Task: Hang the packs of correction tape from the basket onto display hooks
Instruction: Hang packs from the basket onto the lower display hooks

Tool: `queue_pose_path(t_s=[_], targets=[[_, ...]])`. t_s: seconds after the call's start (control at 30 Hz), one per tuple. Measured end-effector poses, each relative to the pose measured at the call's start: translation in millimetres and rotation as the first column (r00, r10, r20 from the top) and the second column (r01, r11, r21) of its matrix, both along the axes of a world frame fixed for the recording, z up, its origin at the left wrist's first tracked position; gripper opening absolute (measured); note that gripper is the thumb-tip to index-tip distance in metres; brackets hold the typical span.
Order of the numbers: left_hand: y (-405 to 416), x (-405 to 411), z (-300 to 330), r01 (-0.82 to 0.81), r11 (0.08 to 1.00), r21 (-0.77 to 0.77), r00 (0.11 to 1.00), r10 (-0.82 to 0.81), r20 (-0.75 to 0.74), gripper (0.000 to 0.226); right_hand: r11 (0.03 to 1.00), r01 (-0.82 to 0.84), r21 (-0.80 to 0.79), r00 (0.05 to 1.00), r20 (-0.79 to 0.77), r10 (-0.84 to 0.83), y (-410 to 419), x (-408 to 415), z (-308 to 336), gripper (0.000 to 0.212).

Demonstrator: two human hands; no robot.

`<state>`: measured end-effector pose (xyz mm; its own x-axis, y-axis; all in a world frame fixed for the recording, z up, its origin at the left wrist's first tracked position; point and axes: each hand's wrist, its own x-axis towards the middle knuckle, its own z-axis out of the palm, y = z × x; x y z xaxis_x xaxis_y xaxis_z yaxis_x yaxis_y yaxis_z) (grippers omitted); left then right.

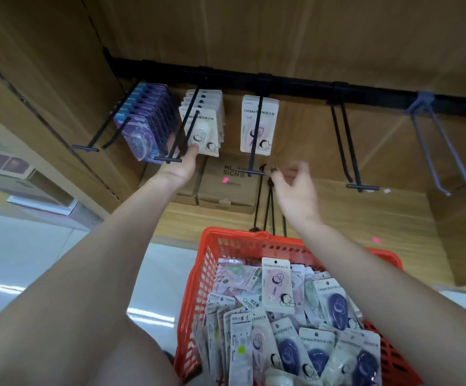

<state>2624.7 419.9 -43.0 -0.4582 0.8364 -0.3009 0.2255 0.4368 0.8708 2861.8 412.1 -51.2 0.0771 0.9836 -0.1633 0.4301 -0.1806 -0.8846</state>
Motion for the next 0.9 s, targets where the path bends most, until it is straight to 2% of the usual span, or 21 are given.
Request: queue_pose_path(t_s=[0.07, 0.17, 0.23, 0.3, 0.33, 0.4, 0.47, 0.53, 0.6, 0.7, 0.73, 0.83, 0.9], targets=[[-13, 6, 2, 0.012, 0.994, -0.106, 0.985, -0.03, -0.171, 0.069, 0.998, -0.01, 0.066, 1.0, -0.007, 0.011, -26, 21, -7, 0.025], [-39, 26, 0, 0.023, 0.986, -0.166, 0.967, -0.064, -0.245, 0.068, 0.995, -0.027, 0.095, 0.999, 0.021, 0.026, -73, 57, -20, 0.022], [-61, 47, -8, 0.086, 0.97, -0.229, 0.938, -0.156, -0.31, 0.061, 0.998, -0.042, 0.049, 0.996, 0.085, 0.037, -99, 78, -41, 0.019], [-90, 70, -18, 0.251, 0.911, -0.327, 0.865, -0.363, -0.347, 0.047, 0.991, -0.093, -0.096, 0.982, 0.158, 0.108, -116, 94, -67, 0.015], [-107, 81, -23, 0.37, 0.84, -0.397, 0.792, -0.508, -0.339, 0.04, 0.971, -0.143, -0.193, 0.968, 0.179, 0.178, -123, 99, -80, 0.013], [-140, 98, -39, 0.554, 0.615, -0.561, 0.552, -0.776, -0.305, 0.034, 0.898, -0.26, -0.353, 0.917, 0.202, 0.345, -137, 107, -101, 0.01], [-173, 111, -59, 0.597, 0.373, -0.71, 0.323, -0.922, -0.213, 0.045, 0.828, -0.371, -0.421, 0.82, 0.269, 0.505, -153, 112, -116, 0.013], [-200, 120, -79, 0.576, 0.234, -0.783, 0.225, -0.967, -0.124, 0.061, 0.789, -0.448, -0.42, 0.738, 0.324, 0.591, -166, 113, -122, 0.02], [-215, 125, -95, 0.558, 0.227, -0.798, 0.229, -0.967, -0.115, 0.073, 0.764, -0.507, -0.398, 0.677, 0.364, 0.639, -175, 111, -121, 0.025], [-223, 129, -103, 0.51, 0.325, -0.796, 0.358, -0.922, -0.148, 0.088, 0.689, -0.592, -0.419, 0.563, 0.397, 0.725, -182, 106, -119, 0.035], [-225, 131, -103, 0.488, 0.341, -0.804, 0.377, -0.913, -0.158, 0.091, 0.661, -0.611, -0.435, 0.523, 0.406, 0.75, -184, 105, -119, 0.038], [-227, 134, -105, 0.48, 0.412, -0.774, 0.424, -0.882, -0.206, 0.074, 0.604, -0.64, -0.475, 0.429, 0.431, 0.794, -186, 103, -117, 0.051], [-226, 135, -107, 0.507, 0.527, -0.682, 0.541, -0.81, -0.224, 0.055, 0.588, -0.651, -0.48, 0.385, 0.458, 0.801, -189, 101, -113, 0.058]])
